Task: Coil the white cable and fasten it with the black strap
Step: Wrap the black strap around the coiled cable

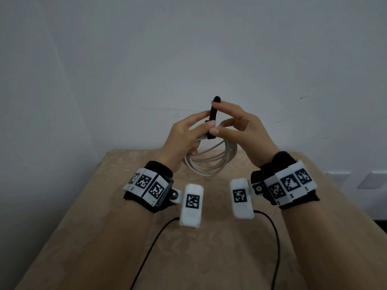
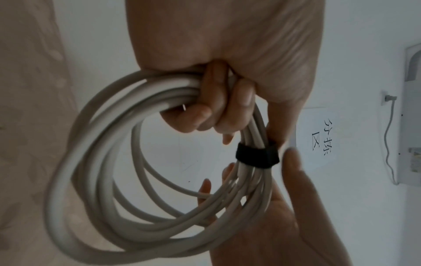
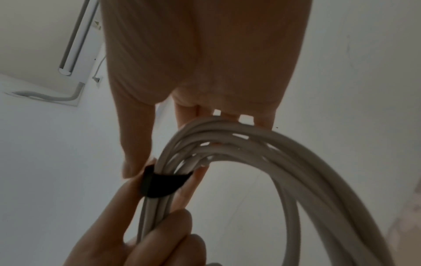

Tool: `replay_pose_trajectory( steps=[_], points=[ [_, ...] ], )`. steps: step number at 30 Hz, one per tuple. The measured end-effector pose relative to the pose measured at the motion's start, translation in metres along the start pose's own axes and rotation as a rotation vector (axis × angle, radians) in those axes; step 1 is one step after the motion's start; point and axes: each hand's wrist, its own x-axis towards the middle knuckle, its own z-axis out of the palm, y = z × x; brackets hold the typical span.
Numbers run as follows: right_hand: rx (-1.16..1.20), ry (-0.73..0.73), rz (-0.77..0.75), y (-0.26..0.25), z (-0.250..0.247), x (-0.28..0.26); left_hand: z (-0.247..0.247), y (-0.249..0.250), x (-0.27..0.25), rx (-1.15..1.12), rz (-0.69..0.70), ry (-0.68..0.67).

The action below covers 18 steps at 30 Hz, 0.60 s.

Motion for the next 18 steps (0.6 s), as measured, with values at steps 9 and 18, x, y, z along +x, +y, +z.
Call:
replay_pose_trajectory(
  steps=[9,18],
  points=[
    [0.168,0.072,-0.007,0.0037,-0.0007,0.0017,-0.0004,0.0008,-0.0030,0.095,0.015,-0.178],
    [0.288,0.143,-0.020,-0.0013,-0.0034,0.0015,0.0021,-0.0020,-0.0019,0.130,-0.004,-0.156]
  ],
)
